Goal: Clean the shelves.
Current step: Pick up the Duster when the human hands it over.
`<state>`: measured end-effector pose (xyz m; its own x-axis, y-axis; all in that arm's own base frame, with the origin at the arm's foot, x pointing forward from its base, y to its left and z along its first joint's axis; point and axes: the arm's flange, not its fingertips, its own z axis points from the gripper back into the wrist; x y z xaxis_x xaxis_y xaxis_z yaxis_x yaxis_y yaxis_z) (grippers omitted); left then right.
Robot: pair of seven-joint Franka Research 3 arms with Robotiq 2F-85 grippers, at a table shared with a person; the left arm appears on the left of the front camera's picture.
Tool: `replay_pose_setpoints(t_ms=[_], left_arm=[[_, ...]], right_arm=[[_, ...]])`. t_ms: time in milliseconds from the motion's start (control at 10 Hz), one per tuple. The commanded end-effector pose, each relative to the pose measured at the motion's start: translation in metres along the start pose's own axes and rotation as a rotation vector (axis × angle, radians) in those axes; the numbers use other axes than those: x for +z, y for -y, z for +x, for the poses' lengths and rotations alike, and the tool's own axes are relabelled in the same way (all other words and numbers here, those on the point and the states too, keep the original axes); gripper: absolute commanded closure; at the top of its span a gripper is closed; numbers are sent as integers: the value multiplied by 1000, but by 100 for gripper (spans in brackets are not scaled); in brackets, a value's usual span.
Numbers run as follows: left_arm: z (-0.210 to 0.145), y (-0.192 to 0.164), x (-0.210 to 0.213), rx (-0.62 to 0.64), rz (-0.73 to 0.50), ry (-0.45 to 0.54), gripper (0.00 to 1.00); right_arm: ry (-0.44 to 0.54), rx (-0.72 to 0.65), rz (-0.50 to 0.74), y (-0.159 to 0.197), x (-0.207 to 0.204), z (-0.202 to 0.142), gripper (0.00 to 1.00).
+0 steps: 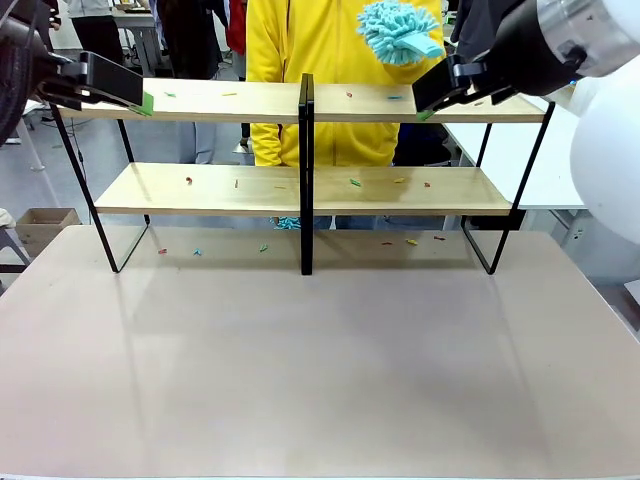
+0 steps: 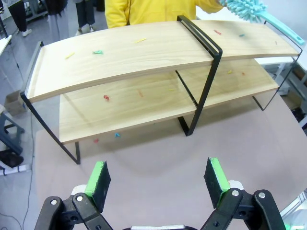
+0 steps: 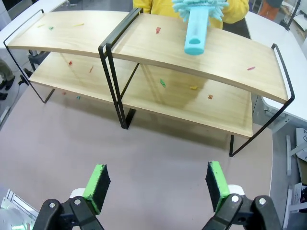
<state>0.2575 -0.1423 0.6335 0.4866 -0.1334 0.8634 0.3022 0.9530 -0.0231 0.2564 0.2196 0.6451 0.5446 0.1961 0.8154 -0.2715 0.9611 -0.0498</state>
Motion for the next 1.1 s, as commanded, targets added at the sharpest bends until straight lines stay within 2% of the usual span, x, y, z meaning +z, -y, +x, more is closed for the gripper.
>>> replay_pose_setpoints(t_ms=[0, 200, 300, 400, 900, 1000], left_arm=[[0, -1, 0, 2, 2, 0, 0], [0, -1, 0, 2, 2, 0, 0], [0, -1, 0, 2, 2, 0, 0], [0, -1, 0, 2, 2, 0, 0], [0, -1, 0, 2, 2, 0, 0], [0, -1, 0, 2, 2, 0, 0]], right_arm=[[34, -19, 7, 2, 5, 0, 0], [48, -26, 6, 3, 7, 0, 0], [70, -32, -39, 6, 4, -1, 0], [27, 0, 1, 0, 8, 2, 0], [30, -1, -2, 0, 9, 1, 0], [-11, -150, 92, 23, 14, 20, 0]])
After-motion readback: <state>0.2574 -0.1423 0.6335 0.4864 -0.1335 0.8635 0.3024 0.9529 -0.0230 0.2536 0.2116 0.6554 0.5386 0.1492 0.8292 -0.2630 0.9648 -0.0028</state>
